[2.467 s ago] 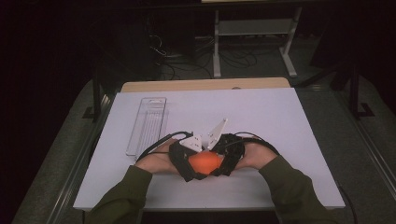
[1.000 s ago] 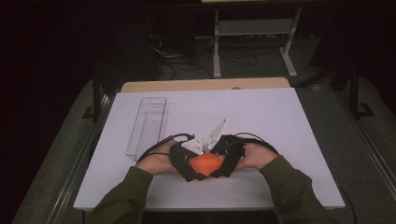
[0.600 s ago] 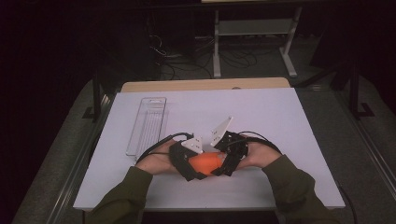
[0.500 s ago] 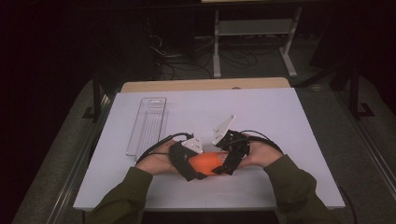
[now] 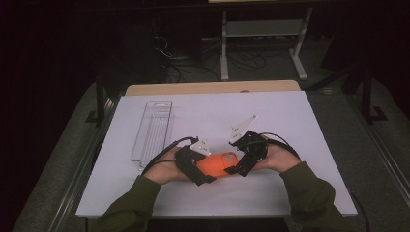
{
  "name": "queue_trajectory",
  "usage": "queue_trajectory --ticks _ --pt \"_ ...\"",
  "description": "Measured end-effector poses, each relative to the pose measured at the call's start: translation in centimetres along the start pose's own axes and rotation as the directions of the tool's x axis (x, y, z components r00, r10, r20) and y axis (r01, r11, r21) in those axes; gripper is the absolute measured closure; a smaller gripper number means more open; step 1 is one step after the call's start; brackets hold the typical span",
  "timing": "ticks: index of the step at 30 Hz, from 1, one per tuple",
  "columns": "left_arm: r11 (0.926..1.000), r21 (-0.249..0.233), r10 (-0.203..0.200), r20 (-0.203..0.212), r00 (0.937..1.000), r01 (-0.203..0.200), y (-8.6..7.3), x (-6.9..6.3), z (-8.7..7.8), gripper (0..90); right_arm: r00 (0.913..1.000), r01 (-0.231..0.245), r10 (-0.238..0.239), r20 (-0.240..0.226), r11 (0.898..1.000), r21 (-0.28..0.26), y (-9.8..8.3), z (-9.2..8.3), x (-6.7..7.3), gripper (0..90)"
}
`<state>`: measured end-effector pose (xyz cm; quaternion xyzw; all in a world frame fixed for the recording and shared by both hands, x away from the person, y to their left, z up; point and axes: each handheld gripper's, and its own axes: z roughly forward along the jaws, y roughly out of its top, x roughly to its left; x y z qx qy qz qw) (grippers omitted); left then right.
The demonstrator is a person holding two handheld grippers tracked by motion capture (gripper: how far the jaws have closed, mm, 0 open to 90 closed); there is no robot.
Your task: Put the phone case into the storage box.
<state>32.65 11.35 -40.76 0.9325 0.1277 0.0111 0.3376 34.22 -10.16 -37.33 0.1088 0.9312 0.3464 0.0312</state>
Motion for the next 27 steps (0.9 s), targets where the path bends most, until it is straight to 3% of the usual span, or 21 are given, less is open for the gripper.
queue_trajectory --ticks 7,10,16,18,20,27 --pt "0.9972 -0.018 -0.073 -0.037 0.9967 0.073 -0.4 0.5 -0.1 15.9 0.9971 -0.055 0.057 0.052 0.998 -0.024 -0.9 -0.6 0.0 0.2" --pt "0.9947 -0.023 -0.101 -0.045 0.9938 0.1 -0.5 0.6 -0.1 15.9 0.9913 -0.099 0.102 0.082 0.994 -0.039 -1.3 -0.9 0.1 0.2" --pt "0.994 -0.015 -0.109 -0.082 0.9907 0.108 -0.4 0.5 0.1 15.9 0.9765 -0.168 0.178 0.122 0.982 -0.085 -2.8 -1.3 0.2 0.2" --pt "0.9909 -0.021 -0.134 -0.095 0.9864 0.133 -0.3 0.4 0.1 15.9 0.9662 -0.207 0.22 0.134 0.973 -0.104 -3.3 -1.5 0.3 0.2" --pt "0.9901 -0.022 -0.14 -0.112 0.9838 0.139 -0.3 0.4 0.0 15.9 0.9511 -0.256 0.275 0.14 0.956 -0.144 -3.7 -1.9 0.5 0.2" --pt "0.9833 -0.039 -0.182 -0.139 0.9736 0.178 -0.3 0.6 -0.1 15.9 0.9129 -0.325 0.362 0.188 0.924 -0.202 -5.5 -2.7 0.9 0.2"
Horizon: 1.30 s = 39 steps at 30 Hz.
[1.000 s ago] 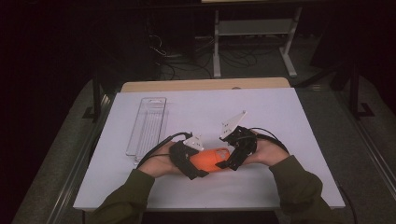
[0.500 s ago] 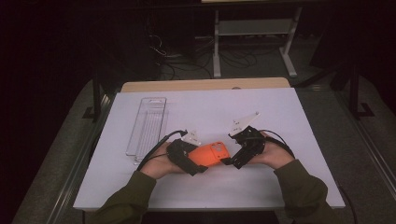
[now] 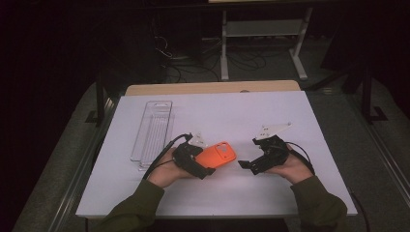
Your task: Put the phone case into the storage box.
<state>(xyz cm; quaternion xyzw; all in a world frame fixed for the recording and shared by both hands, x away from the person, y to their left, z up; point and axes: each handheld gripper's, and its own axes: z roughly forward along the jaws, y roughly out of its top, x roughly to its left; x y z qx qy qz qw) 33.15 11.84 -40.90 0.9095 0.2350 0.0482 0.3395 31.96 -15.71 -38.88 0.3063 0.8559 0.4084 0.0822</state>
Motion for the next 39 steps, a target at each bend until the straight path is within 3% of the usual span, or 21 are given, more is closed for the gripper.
queue_trajectory --ticks 2,5,6,10,12,14,16,19,32,39 --pt "0.9999 0.012 0.002 -0.008 1.0 -0.002 0.0 0.1 0.0 15.9 0.9988 -0.019 0.019 0.045 1.0 -0.009 -0.5 -0.1 0.2 0.2" --pt "0.9999 0.012 -0.003 -0.02 0.9998 0.003 0.1 0.2 -0.1 15.9 0.9965 -0.045 0.046 0.07 0.999 -0.011 -1.0 -0.1 0.2 0.2" --pt "0.9995 -0.013 -0.03 -0.023 0.9993 0.029 0.0 0.0 0.1 15.9 0.9955 -0.052 0.053 0.078 0.999 -0.011 -1.2 -0.1 0.2 0.2" --pt "0.9998 0.015 -0.013 -0.034 0.9993 0.014 0.1 0.3 -0.2 15.9 0.9896 -0.091 0.09 0.113 0.996 0.007 -1.8 0.1 0.5 0.2" --pt "0.9994 0.017 -0.03 -0.04 0.9987 0.031 0.1 0.2 -0.1 15.9 0.9846 -0.095 0.092 0.149 0.995 0.017 -2.1 0.4 0.7 0.2" --pt "0.9992 0.025 -0.031 -0.046 0.9985 0.032 0.1 0.2 -0.1 15.9 0.9796 -0.101 0.101 0.173 0.995 -0.009 -2.4 0.5 0.9 0.2" --pt "0.9992 0.028 -0.027 -0.049 0.9984 0.029 0.1 0.3 -0.1 15.9 0.977 -0.131 0.134 0.166 0.991 -0.031 -2.7 0.6 1.0 0.2" --pt "0.9986 0.02 -0.047 -0.046 0.9978 0.048 0.1 0.3 -0.1 15.9 0.9696 -0.129 0.138 0.202 0.99 -0.057 -3.1 0.5 1.5 0.2" --pt "0.999 0.02 -0.04 -0.04 0.9984 0.041 0.2 0.4 -0.1 15.9 0.972 -0.123 0.13 0.196 0.991 -0.049 -3.0 1.2 1.6 0.2" --pt "0.9992 0.022 -0.034 -0.036 0.9988 0.035 0.2 0.4 -0.2 15.9 0.973 -0.087 0.098 0.209 0.994 -0.061 -2.9 1.1 1.7 0.2"
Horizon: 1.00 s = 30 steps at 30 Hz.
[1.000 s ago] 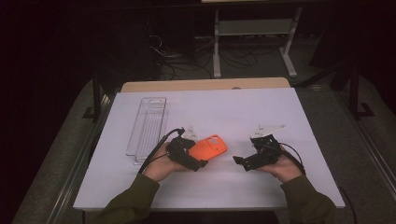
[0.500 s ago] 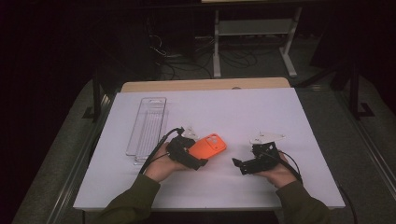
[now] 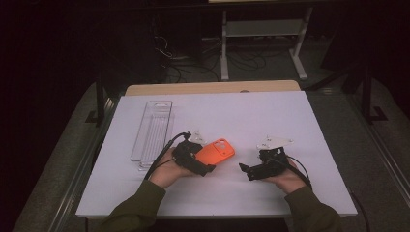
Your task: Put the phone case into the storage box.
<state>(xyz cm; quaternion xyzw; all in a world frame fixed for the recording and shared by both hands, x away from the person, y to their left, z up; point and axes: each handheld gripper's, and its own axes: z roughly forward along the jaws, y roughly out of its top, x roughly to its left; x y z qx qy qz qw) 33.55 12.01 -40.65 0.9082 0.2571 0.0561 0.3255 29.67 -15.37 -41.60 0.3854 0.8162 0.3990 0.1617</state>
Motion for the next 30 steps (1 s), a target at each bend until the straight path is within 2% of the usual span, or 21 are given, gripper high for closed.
queue_trajectory --ticks 12,15,26,28,30 --pt "1.0 0.001 -0.003 0.006 1.0 0.003 -0.04 0.03 0.08 15.9 0.9978 0.06 -0.06 0.029 0.998 -0.003 -0.16 0.18 0.3 0.2" --pt "1.0 0.001 -0.002 0.006 1.0 0.001 -0.04 0.01 0.15 15.9 0.9949 0.09 -0.09 0.045 0.996 0.001 -0.21 0.24 0.29 0.2" --pt "1.0 0.005 0.003 0.014 0.9999 -0.003 0.14 0.09 0.24 15.9 0.9879 0.14 -0.14 0.067 0.99 0.007 -0.31 0.22 0.42 0.2" --pt "0.9999 -0.001 -0.013 0.015 0.9998 0.013 0.07 -0.1 0.39 15.9 0.9863 0.15 -0.15 0.068 0.989 0.01 -0.32 0.19 0.48 0.2" --pt "0.9999 0.014 -0.002 0.016 0.9999 0.002 0.03 0.05 0.35 15.9 0.9851 0.16 -0.16 0.064 0.987 0.001 -0.28 0.18 0.47 0.2"
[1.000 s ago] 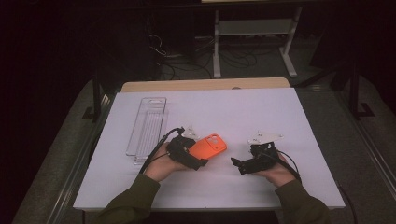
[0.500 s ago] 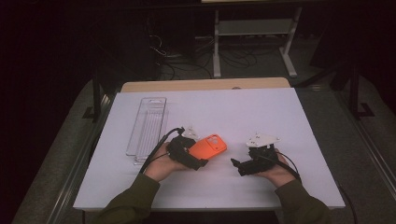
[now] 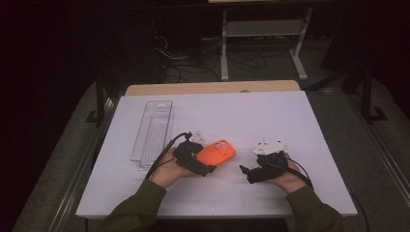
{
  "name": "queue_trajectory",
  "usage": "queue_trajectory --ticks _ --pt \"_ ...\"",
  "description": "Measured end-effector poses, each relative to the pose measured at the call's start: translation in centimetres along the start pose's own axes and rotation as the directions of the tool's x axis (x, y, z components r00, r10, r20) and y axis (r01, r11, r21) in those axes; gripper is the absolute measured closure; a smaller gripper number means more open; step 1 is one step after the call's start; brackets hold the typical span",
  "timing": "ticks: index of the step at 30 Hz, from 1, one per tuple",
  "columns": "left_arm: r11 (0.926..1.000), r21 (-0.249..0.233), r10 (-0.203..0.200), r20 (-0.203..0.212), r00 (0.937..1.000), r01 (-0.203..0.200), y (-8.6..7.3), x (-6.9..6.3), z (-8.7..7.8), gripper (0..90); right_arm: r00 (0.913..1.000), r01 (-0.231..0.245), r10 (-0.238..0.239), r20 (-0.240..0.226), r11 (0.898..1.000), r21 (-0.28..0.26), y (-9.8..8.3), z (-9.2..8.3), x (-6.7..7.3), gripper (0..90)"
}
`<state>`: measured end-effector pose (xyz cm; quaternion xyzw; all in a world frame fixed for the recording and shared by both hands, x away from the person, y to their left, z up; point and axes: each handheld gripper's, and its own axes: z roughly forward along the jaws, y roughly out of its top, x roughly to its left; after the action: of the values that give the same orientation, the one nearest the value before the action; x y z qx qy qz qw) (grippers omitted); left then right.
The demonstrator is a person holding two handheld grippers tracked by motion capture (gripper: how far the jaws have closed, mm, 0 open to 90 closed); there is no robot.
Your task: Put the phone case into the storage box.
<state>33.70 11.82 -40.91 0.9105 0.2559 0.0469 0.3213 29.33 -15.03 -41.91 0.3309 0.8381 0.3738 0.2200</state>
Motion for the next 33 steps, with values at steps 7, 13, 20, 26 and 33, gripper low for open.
queue_trajectory --ticks 7,13,20,26,33 --pt "1.0 -0.005 0.001 0.0 1.0 -0.001 0.0 0.1 -0.1 15.9 0.9993 0.031 -0.031 0.021 0.999 -0.012 0.0 -0.2 0.1 0.2" --pt "0.9999 -0.013 0.002 0.007 1.0 -0.002 0.1 0.0 -0.1 15.9 0.994 0.095 -0.094 0.056 0.995 -0.017 0.1 -0.2 0.4 0.2" --pt "0.9999 -0.013 0.006 0.011 0.9999 -0.006 0.1 0.1 -0.1 15.9 0.9889 0.13 -0.128 0.075 0.991 -0.012 0.0 -0.2 0.8 0.2" --pt "0.9999 -0.008 0.01 0.009 0.9999 -0.01 0.0 0.1 -0.1 15.9 0.9782 0.188 -0.187 0.09 0.982 -0.002 -0.1 0.0 1.1 0.2" --pt "0.9996 -0.026 -0.014 0.013 0.9998 0.015 0.1 -0.1 0.1 15.9 0.9638 0.243 -0.24 0.117 0.97 -0.01 0.0 -0.1 1.4 0.2"
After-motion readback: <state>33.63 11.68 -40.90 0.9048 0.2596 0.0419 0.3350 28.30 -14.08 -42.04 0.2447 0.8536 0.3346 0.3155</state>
